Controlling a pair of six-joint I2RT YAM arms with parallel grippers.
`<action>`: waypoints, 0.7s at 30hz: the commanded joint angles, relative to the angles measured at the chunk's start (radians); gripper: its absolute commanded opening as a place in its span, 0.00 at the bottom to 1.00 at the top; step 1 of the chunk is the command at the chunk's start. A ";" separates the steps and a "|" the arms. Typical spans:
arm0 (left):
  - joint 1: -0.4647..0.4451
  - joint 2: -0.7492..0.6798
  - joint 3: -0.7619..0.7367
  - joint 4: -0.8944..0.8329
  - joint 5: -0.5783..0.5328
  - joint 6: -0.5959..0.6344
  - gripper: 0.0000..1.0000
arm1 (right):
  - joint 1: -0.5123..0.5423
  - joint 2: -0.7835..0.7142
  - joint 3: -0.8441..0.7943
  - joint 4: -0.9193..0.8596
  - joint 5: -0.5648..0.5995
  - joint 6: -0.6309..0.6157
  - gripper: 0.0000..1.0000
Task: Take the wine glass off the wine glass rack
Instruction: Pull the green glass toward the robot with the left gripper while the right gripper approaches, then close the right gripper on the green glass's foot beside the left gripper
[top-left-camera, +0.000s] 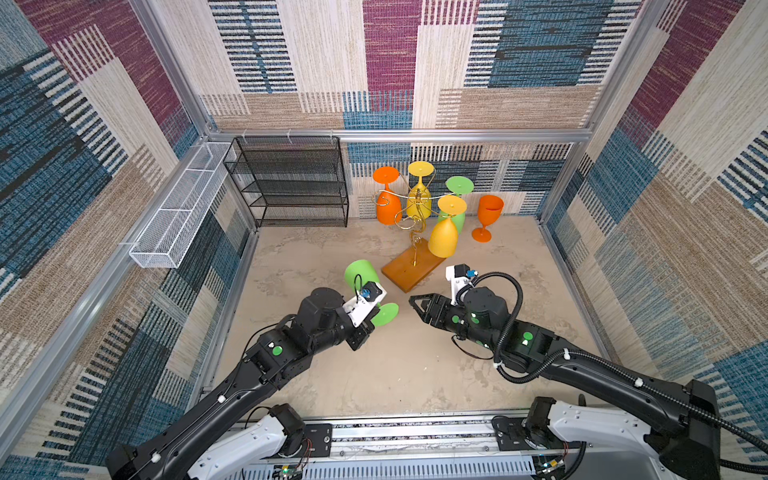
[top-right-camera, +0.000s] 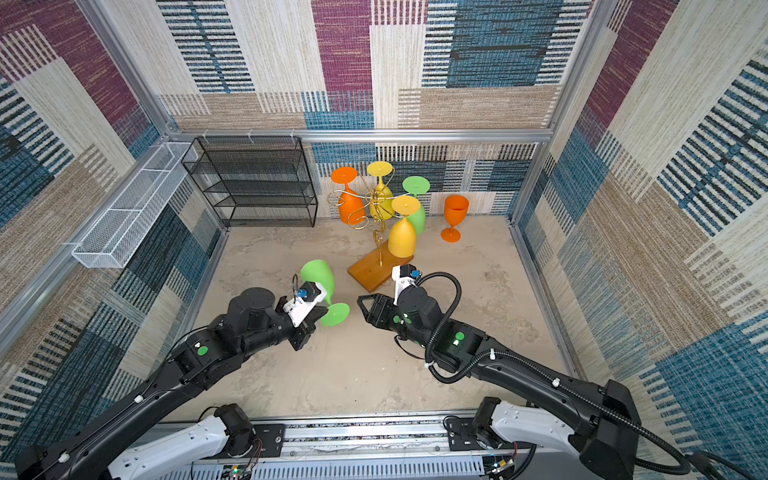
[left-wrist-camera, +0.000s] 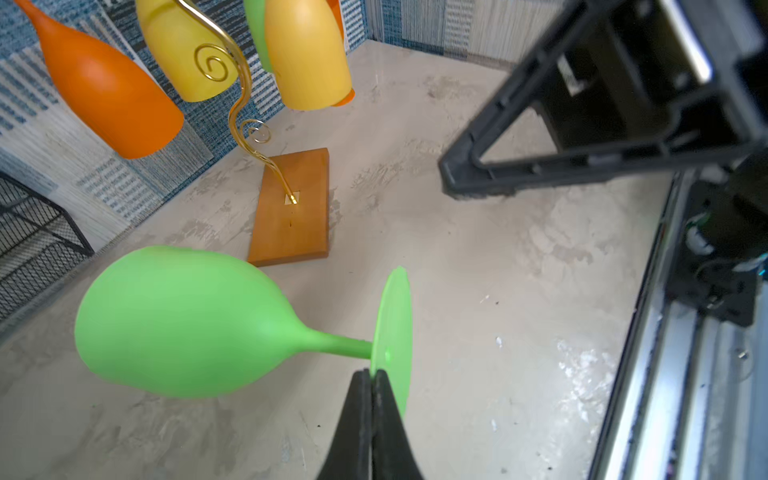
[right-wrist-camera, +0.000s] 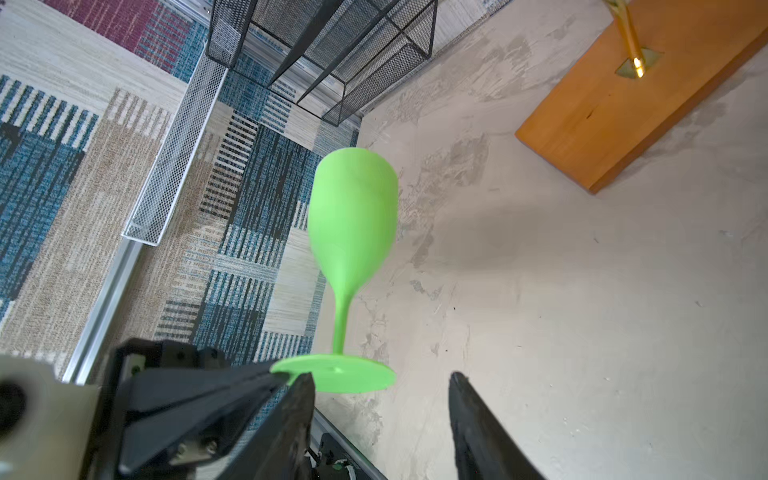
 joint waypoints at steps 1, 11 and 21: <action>-0.042 0.006 -0.020 0.112 -0.176 0.175 0.00 | -0.015 0.009 0.002 -0.015 -0.018 0.103 0.53; -0.223 0.036 -0.089 0.287 -0.431 0.379 0.00 | -0.152 -0.015 -0.074 0.115 -0.232 0.252 0.48; -0.263 0.087 -0.141 0.409 -0.516 0.452 0.00 | -0.233 -0.016 -0.101 0.142 -0.311 0.293 0.46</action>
